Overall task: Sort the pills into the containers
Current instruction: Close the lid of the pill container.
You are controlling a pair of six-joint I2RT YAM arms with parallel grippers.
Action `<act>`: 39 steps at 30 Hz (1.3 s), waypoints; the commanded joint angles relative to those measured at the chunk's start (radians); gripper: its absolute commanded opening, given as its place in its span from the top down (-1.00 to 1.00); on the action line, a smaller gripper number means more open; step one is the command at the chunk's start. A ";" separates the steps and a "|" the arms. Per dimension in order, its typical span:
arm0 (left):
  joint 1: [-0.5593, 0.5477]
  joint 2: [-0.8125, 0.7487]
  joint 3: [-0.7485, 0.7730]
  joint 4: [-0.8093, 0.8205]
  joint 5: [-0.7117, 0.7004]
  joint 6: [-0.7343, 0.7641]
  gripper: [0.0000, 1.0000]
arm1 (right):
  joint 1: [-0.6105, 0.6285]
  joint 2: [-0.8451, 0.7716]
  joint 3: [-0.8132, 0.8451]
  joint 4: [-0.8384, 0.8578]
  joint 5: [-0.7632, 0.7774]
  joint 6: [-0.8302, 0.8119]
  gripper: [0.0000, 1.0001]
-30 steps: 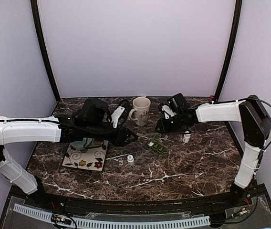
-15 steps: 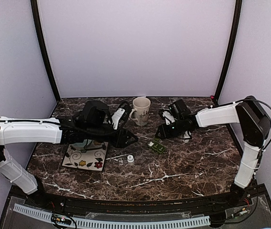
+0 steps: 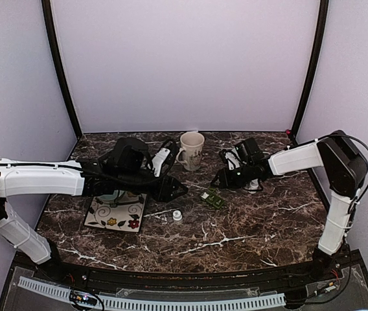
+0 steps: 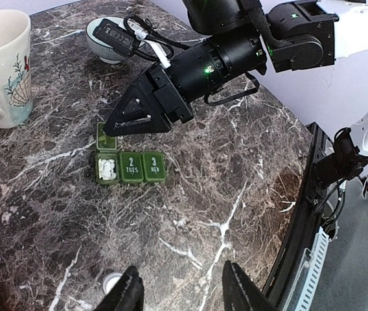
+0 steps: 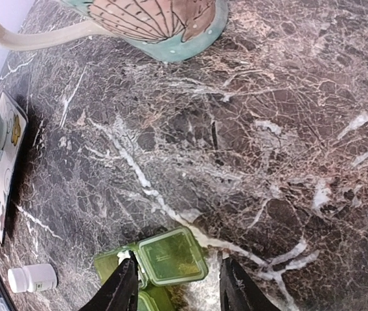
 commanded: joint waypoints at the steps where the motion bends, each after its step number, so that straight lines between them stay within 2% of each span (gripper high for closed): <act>1: -0.007 -0.007 -0.007 0.007 0.009 -0.003 0.14 | -0.013 0.030 -0.006 0.060 -0.048 0.030 0.15; 29: -0.007 0.012 0.004 0.002 0.014 0.000 0.16 | -0.039 0.056 -0.028 0.146 -0.133 0.087 0.25; 39: -0.021 0.094 0.071 -0.058 -0.023 0.005 0.52 | -0.042 0.060 -0.027 0.151 -0.142 0.088 0.28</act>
